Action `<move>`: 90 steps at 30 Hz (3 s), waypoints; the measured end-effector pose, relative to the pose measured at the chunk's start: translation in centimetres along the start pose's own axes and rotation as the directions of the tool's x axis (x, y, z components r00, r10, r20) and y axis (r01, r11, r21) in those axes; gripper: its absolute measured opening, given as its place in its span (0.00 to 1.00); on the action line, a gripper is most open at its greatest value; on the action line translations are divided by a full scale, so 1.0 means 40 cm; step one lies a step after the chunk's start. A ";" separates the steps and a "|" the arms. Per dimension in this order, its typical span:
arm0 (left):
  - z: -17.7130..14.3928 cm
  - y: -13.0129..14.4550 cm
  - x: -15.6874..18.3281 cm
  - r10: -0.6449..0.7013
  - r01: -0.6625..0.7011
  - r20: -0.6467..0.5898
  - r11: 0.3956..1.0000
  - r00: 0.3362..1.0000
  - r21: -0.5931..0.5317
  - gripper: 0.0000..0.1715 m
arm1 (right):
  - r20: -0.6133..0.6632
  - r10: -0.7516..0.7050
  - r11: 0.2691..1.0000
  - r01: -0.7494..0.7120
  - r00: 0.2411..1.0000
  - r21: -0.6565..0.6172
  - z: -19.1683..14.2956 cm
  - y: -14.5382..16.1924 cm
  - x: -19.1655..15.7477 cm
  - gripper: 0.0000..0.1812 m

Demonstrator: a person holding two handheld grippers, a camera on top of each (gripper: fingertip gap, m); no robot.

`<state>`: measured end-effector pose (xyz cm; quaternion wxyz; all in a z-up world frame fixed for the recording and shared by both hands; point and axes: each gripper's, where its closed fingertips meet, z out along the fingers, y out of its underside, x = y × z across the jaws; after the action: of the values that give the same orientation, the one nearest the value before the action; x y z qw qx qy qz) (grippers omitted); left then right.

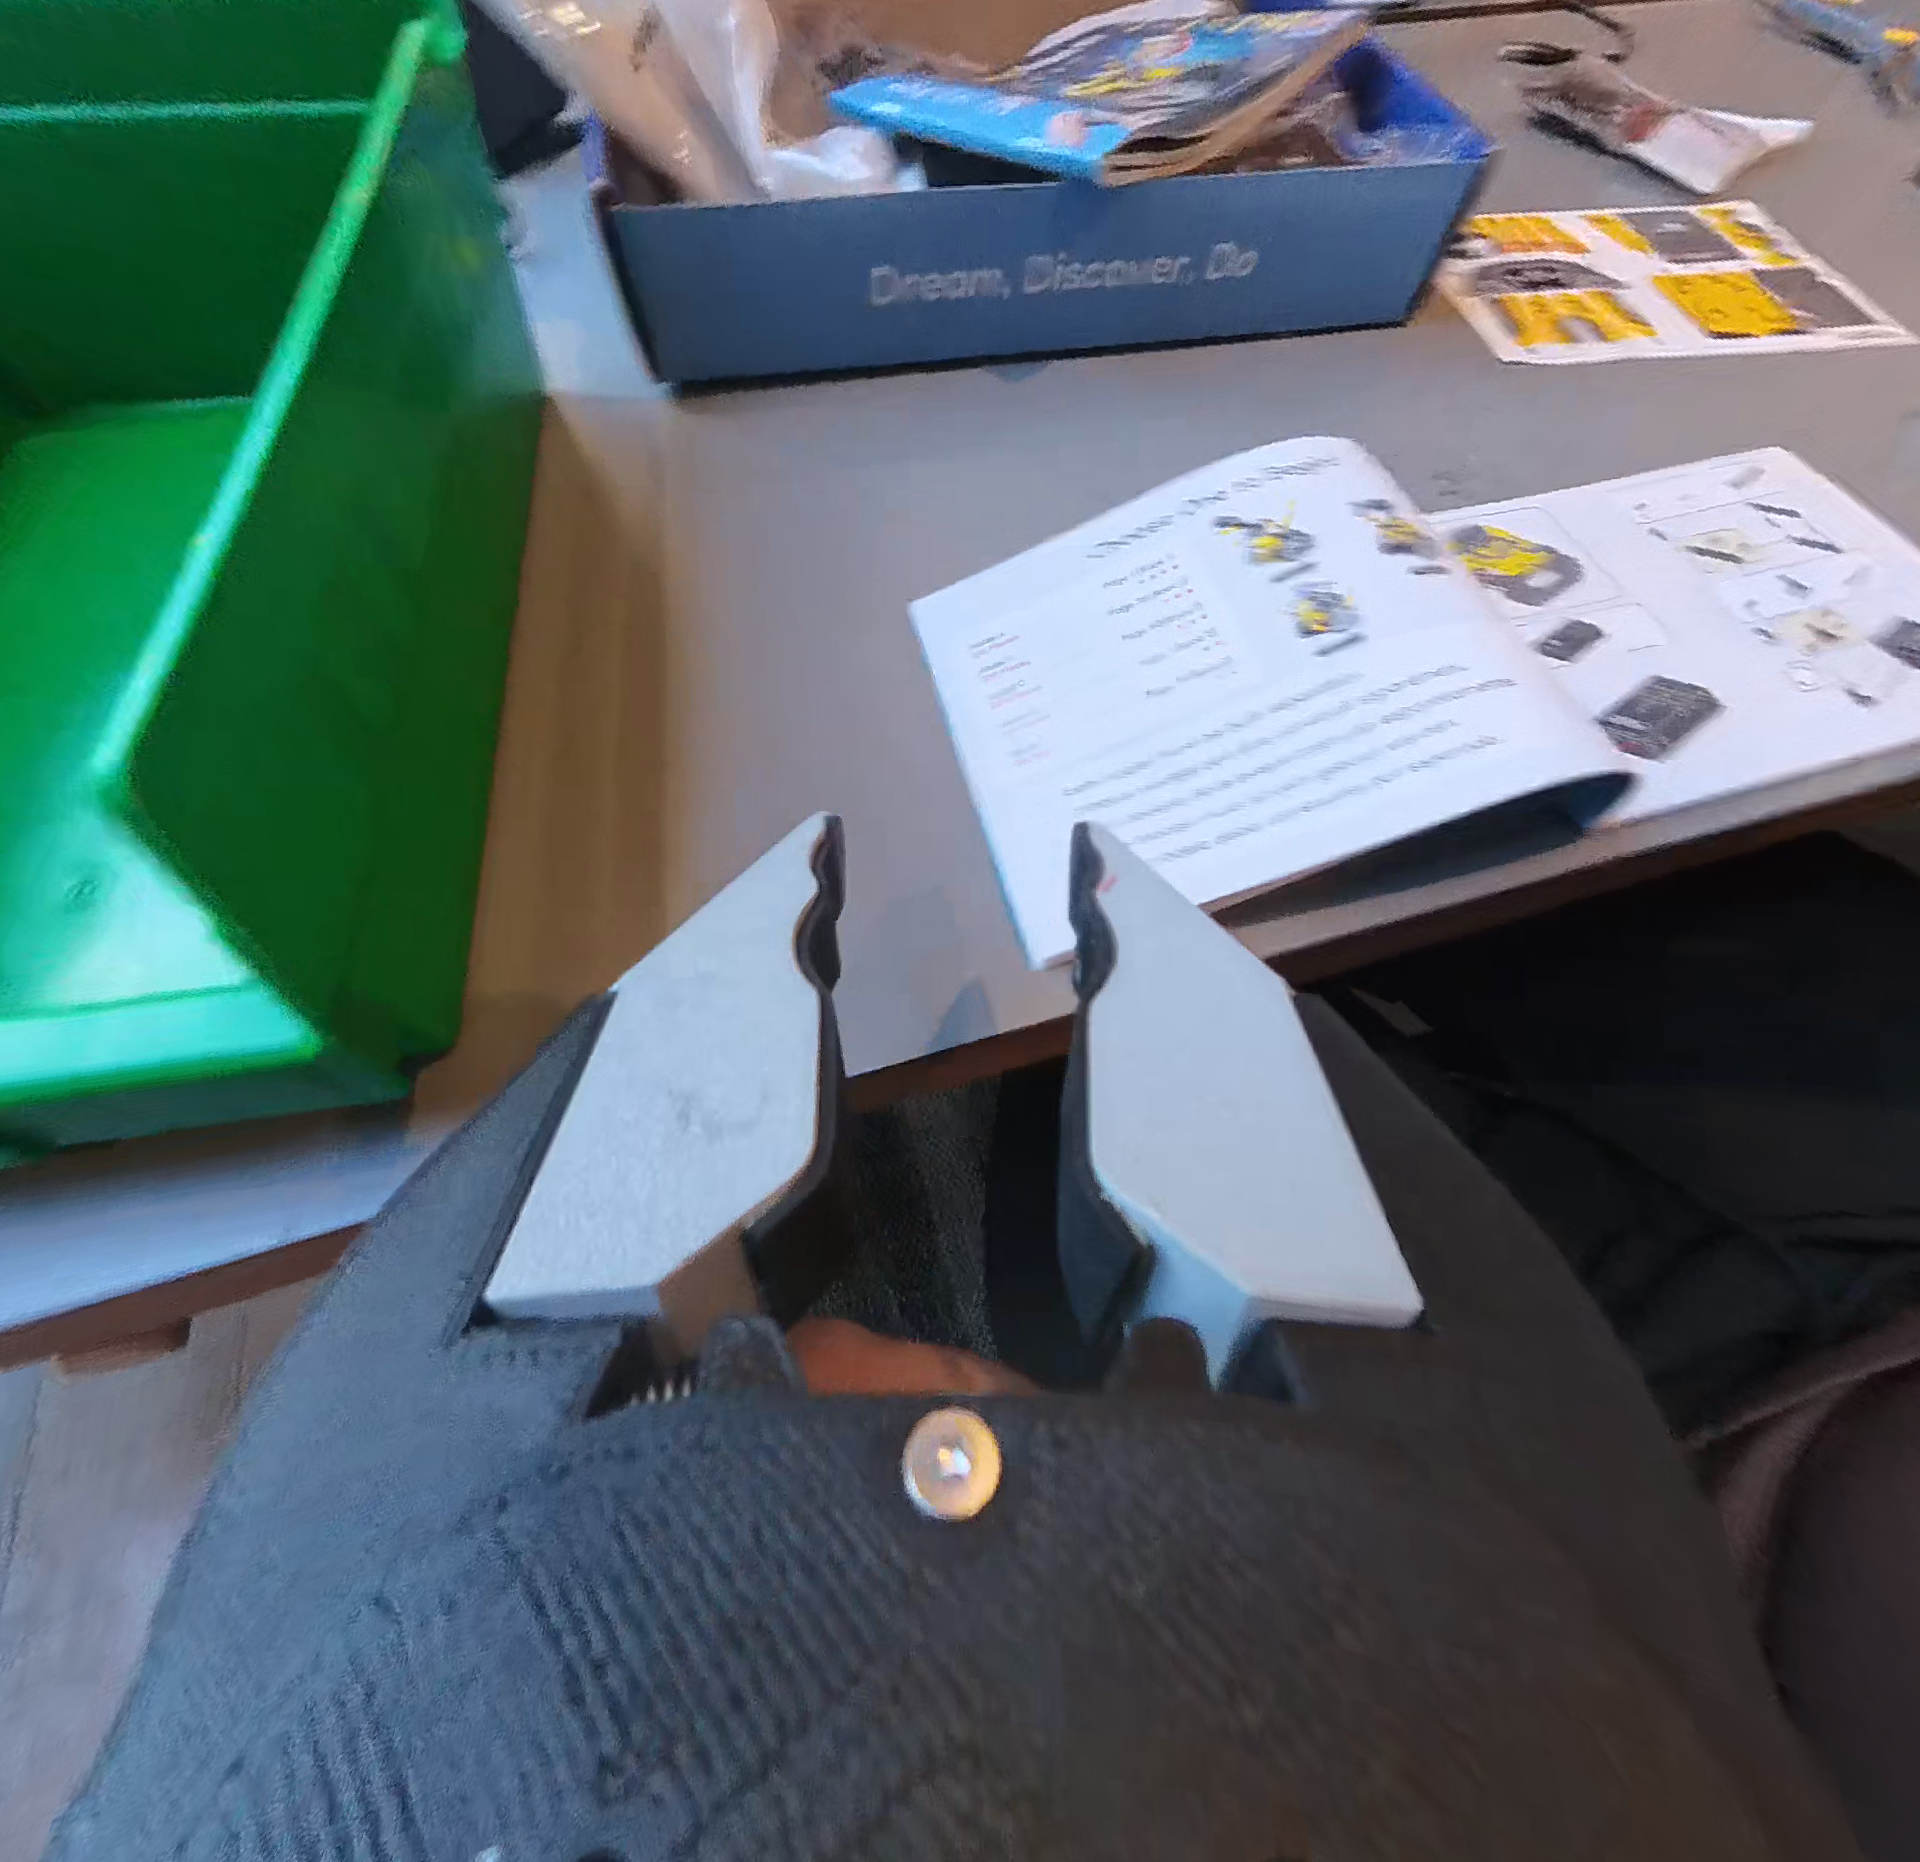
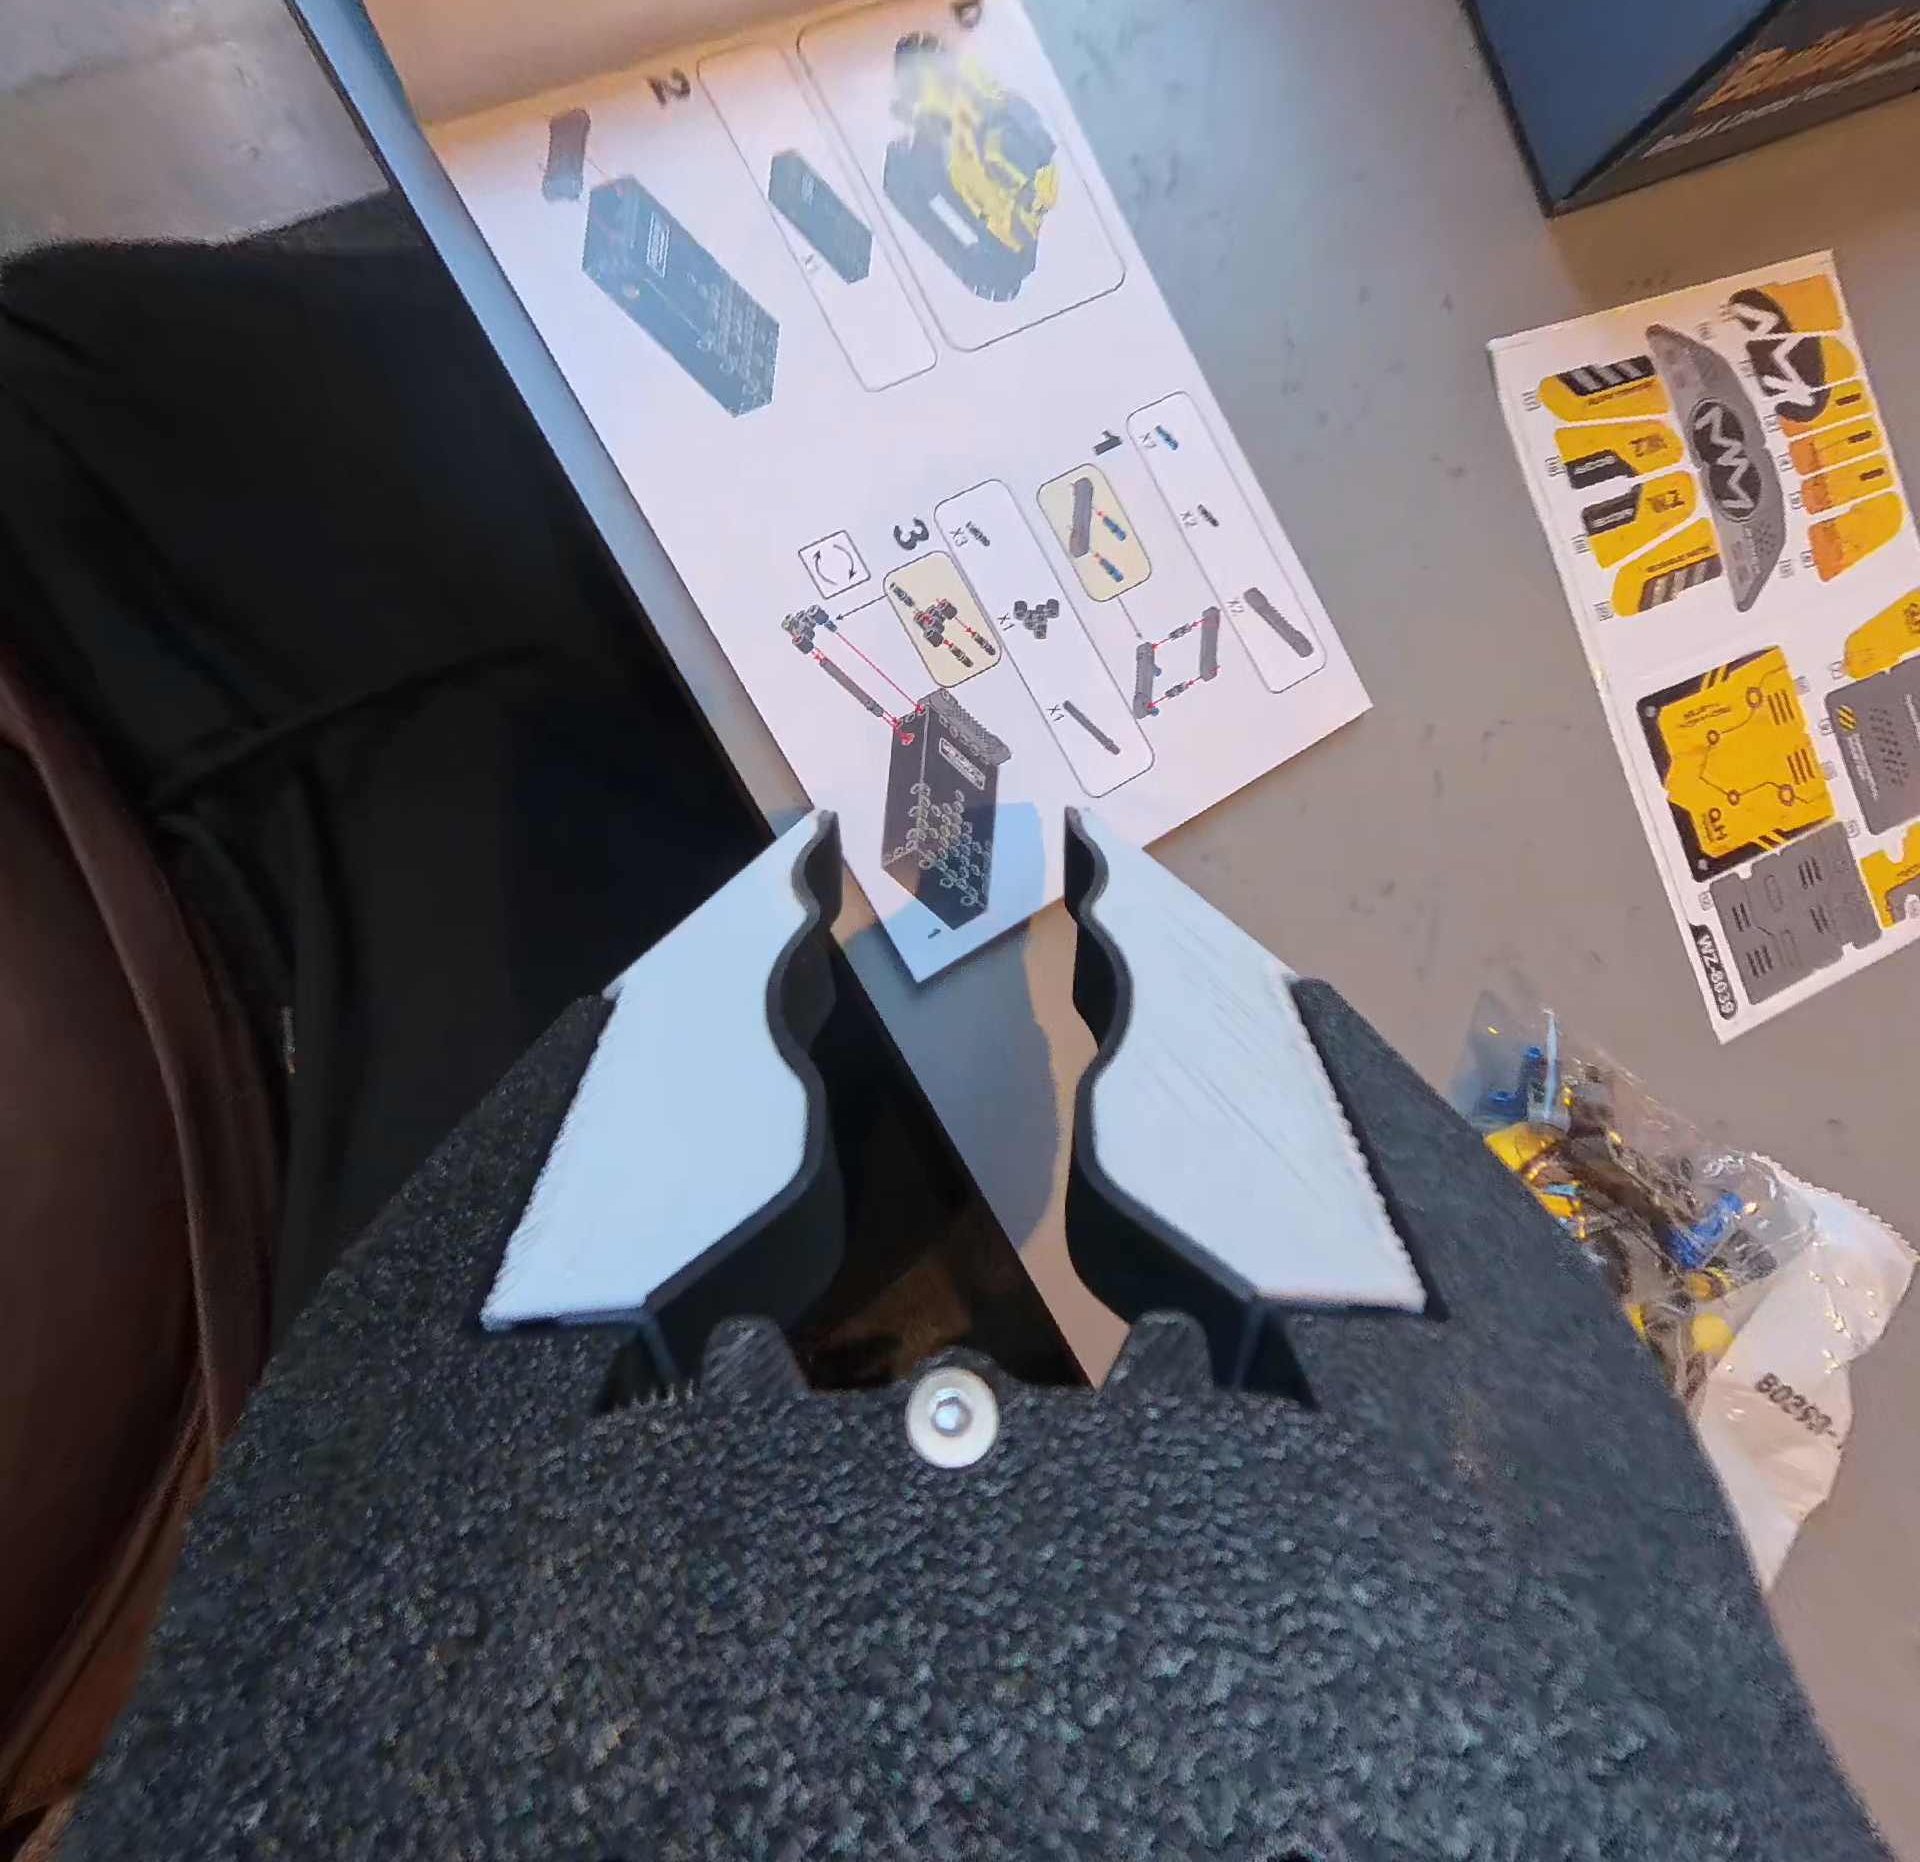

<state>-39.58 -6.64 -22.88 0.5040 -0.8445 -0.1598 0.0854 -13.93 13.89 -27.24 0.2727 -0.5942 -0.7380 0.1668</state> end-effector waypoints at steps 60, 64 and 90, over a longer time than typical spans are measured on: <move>0.150 0.001 0.603 0.501 -0.568 -0.525 0.822 0.688 0.041 0.36 | 0.391 0.025 0.993 -0.068 0.920 0.096 0.012 -0.031 -0.073 0.23; 0.216 0.037 0.583 0.511 -0.627 -0.508 0.775 0.694 -0.077 0.40 | 0.296 0.040 0.988 -0.082 0.954 0.131 -0.030 -0.026 -0.002 0.24; 0.131 0.024 0.493 0.504 -0.558 -0.453 0.830 0.735 0.017 0.27 | -0.148 0.249 0.955 -0.268 0.957 -0.129 -0.141 0.256 0.273 0.18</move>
<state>-22.57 4.26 -25.89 0.4293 -0.8802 0.2010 0.0237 -4.09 26.48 -26.36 0.2513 -0.7139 -0.6447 0.1072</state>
